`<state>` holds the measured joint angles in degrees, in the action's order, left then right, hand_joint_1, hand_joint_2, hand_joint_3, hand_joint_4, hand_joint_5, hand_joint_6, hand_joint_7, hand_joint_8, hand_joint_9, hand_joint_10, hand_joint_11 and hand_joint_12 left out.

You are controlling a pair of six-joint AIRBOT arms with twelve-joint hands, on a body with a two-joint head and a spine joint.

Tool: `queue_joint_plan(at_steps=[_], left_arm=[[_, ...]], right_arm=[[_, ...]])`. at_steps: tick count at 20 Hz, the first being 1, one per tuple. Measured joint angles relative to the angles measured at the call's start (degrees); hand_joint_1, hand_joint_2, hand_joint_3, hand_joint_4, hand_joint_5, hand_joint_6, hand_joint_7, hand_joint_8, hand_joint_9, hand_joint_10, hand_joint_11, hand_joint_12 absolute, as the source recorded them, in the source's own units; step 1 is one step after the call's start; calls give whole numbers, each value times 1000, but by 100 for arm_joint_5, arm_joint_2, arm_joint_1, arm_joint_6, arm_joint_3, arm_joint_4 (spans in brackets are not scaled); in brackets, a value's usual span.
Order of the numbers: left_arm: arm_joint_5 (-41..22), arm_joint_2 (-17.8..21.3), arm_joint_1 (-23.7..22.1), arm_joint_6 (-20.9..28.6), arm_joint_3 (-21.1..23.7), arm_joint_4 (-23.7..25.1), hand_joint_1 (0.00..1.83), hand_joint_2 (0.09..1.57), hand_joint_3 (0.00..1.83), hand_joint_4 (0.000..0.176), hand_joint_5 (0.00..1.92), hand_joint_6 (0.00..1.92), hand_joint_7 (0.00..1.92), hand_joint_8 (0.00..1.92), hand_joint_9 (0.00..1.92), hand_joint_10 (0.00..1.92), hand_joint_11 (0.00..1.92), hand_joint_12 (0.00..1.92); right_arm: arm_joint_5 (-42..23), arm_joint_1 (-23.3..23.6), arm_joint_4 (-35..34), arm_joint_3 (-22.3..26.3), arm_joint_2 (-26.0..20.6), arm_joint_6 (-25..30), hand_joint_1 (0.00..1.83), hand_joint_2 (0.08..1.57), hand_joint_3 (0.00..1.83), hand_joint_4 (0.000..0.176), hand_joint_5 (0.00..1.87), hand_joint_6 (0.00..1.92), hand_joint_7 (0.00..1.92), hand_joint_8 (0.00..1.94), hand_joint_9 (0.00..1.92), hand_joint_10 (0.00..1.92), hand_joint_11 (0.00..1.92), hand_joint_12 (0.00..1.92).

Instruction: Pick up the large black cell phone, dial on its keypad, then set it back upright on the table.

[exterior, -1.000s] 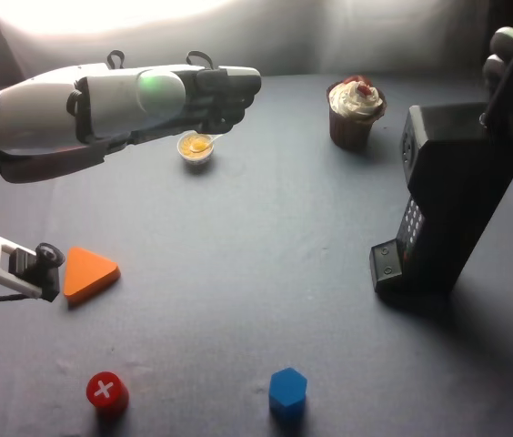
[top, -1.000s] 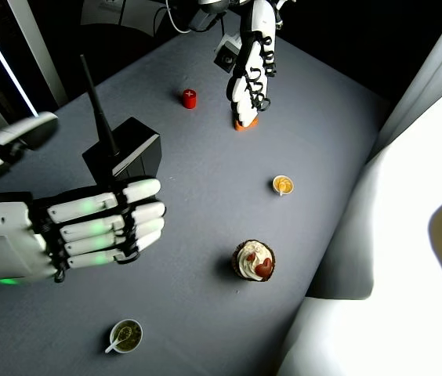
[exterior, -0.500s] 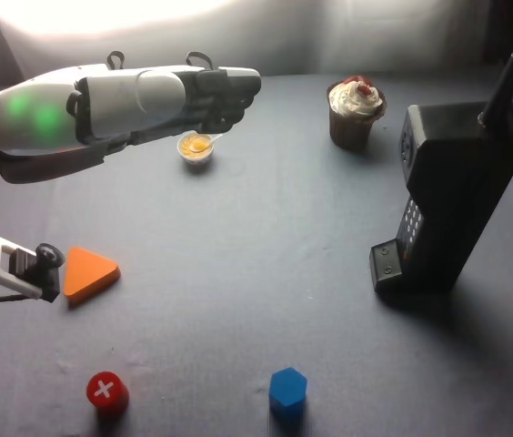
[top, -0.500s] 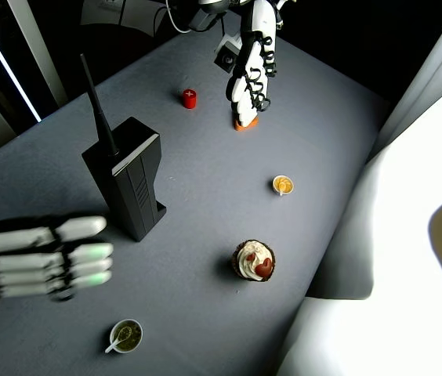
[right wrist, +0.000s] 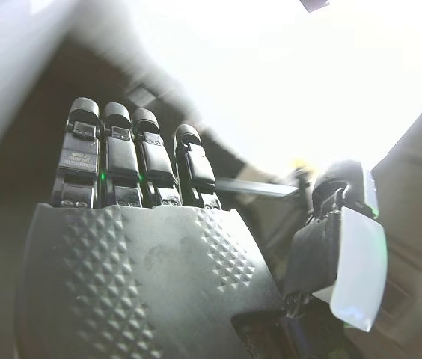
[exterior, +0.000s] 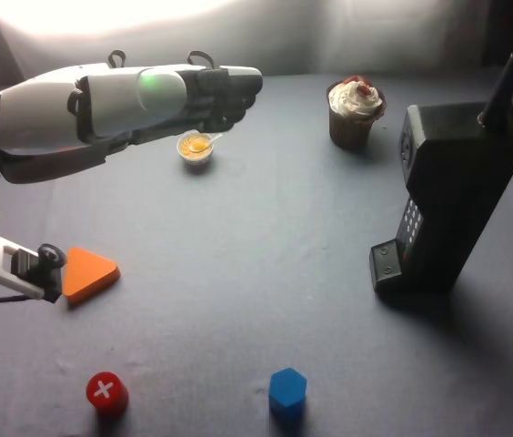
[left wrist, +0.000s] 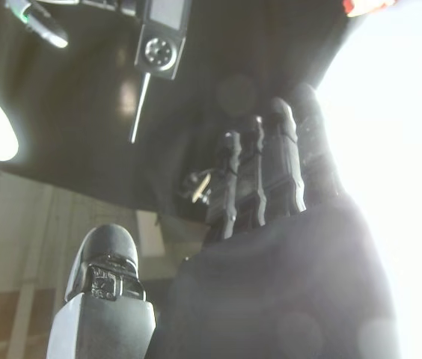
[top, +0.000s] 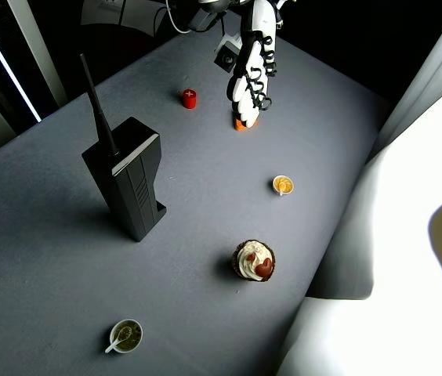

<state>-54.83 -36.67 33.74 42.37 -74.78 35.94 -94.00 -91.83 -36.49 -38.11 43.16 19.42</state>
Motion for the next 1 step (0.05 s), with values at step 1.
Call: queue_joint_plan(at_steps=[1], left_arm=[[-7, 0, 0, 0, -2, 42, 0, 1171, 2, 0, 163, 4, 207, 4, 182, 6, 0, 439]], right_arm=[[0, -101, -17, 168, -17, 0, 182, 901, 8, 140, 0, 0, 0, 0, 0, 0, 65, 40]])
